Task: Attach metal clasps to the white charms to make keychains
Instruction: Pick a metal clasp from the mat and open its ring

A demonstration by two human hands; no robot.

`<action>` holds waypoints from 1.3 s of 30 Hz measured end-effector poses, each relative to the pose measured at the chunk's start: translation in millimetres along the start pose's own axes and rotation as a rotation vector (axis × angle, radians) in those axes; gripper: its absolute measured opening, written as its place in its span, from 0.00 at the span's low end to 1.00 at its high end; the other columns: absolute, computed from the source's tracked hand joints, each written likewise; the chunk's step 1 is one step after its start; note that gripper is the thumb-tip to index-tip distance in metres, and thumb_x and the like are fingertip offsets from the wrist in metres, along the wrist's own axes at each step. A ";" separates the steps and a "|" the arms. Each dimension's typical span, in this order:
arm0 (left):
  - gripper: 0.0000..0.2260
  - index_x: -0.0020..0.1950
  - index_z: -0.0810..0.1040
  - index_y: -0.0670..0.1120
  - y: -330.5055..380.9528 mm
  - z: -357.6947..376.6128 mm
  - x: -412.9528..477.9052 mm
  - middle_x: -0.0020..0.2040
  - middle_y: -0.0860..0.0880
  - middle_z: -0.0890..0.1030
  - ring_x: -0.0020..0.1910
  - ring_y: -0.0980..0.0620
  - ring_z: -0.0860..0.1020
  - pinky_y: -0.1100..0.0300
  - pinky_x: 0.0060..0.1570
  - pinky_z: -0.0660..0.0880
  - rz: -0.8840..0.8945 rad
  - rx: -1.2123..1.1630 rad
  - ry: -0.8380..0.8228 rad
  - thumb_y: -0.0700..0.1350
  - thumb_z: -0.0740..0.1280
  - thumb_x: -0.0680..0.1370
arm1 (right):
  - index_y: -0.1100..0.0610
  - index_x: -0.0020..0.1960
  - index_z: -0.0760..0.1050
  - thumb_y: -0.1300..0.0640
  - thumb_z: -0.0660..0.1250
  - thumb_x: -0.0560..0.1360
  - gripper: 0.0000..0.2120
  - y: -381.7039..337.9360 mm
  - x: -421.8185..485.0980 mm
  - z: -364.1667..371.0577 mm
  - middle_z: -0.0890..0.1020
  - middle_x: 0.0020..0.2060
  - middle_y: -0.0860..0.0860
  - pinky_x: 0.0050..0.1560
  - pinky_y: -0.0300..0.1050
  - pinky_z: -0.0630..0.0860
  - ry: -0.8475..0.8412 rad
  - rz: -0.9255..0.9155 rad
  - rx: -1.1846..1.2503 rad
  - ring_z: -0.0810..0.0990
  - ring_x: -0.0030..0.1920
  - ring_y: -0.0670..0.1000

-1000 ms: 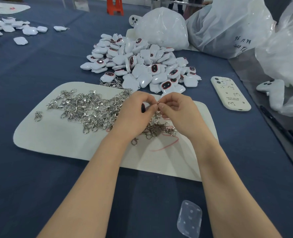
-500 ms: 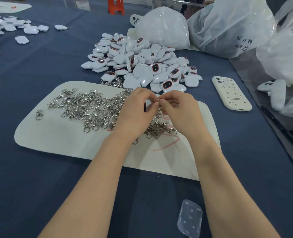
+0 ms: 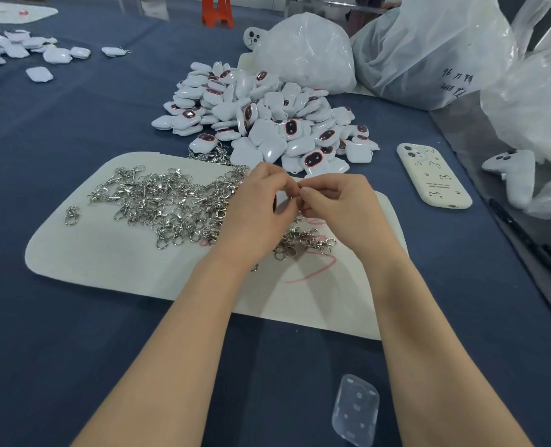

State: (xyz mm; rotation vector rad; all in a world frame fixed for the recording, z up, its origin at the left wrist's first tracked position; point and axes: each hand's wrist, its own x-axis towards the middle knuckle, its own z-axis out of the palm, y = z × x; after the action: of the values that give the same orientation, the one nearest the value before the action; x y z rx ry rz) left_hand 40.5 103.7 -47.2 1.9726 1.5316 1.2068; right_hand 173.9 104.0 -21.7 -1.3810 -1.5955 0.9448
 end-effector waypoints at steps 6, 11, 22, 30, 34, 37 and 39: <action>0.03 0.46 0.81 0.44 -3.1 3.3 0.0 0.51 0.51 0.75 0.38 0.58 0.71 0.61 0.43 0.68 0.022 0.018 -0.025 0.39 0.69 0.74 | 0.54 0.42 0.82 0.66 0.63 0.71 0.11 0.8 0.3 -1.7 0.85 0.35 0.53 0.51 0.51 0.81 -0.012 0.041 -0.016 0.84 0.39 0.51; 0.03 0.45 0.81 0.44 -3.5 5.5 0.6 0.52 0.49 0.76 0.34 0.64 0.69 0.63 0.40 0.65 -0.005 -0.016 -0.010 0.38 0.68 0.73 | 0.57 0.43 0.83 0.65 0.64 0.70 0.09 1.9 0.2 1.2 0.85 0.34 0.53 0.51 0.53 0.81 -0.008 0.061 -0.006 0.85 0.39 0.53; 0.04 0.47 0.79 0.43 3.4 8.6 -4.4 0.51 0.48 0.76 0.37 0.52 0.67 0.57 0.39 0.67 0.028 0.181 0.033 0.43 0.68 0.74 | 0.57 0.39 0.81 0.67 0.64 0.67 0.09 1.6 2.0 4.4 0.85 0.35 0.57 0.51 0.60 0.80 0.044 0.158 0.090 0.85 0.41 0.56; 0.04 0.48 0.79 0.43 4.3 7.0 -3.4 0.52 0.49 0.76 0.36 0.53 0.68 0.55 0.41 0.70 0.061 0.119 -0.027 0.42 0.67 0.76 | 0.64 0.39 0.82 0.68 0.63 0.68 0.08 3.1 3.6 -0.7 0.81 0.32 0.55 0.51 0.49 0.81 0.039 0.182 0.126 0.81 0.33 0.48; 0.03 0.47 0.79 0.43 3.2 6.9 -3.6 0.51 0.50 0.76 0.35 0.54 0.67 0.57 0.40 0.69 0.048 0.118 -0.049 0.42 0.66 0.76 | 0.67 0.39 0.81 0.68 0.64 0.69 0.07 3.0 2.3 -1.7 0.79 0.34 0.57 0.53 0.51 0.79 0.013 0.196 0.112 0.79 0.35 0.48; 0.03 0.45 0.78 0.43 3.2 6.7 -4.3 0.49 0.50 0.76 0.36 0.53 0.67 0.55 0.41 0.70 0.044 0.147 -0.039 0.42 0.67 0.75 | 0.71 0.40 0.79 0.68 0.64 0.68 0.07 2.6 2.9 -0.3 0.77 0.33 0.57 0.54 0.53 0.78 -0.004 0.181 0.080 0.77 0.35 0.49; 0.03 0.44 0.77 0.44 4.5 7.2 -4.6 0.47 0.50 0.76 0.36 0.52 0.67 0.53 0.41 0.71 0.045 0.153 -0.031 0.43 0.68 0.74 | 0.71 0.40 0.78 0.67 0.64 0.68 0.07 3.0 3.8 -0.1 0.77 0.32 0.57 0.49 0.46 0.80 0.004 0.182 0.061 0.76 0.34 0.48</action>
State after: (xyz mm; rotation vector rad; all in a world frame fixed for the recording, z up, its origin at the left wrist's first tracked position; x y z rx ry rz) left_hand 48.8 99.5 -49.8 2.1231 1.6146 1.0999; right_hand 174.9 108.2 -24.0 -1.5026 -1.4440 1.0876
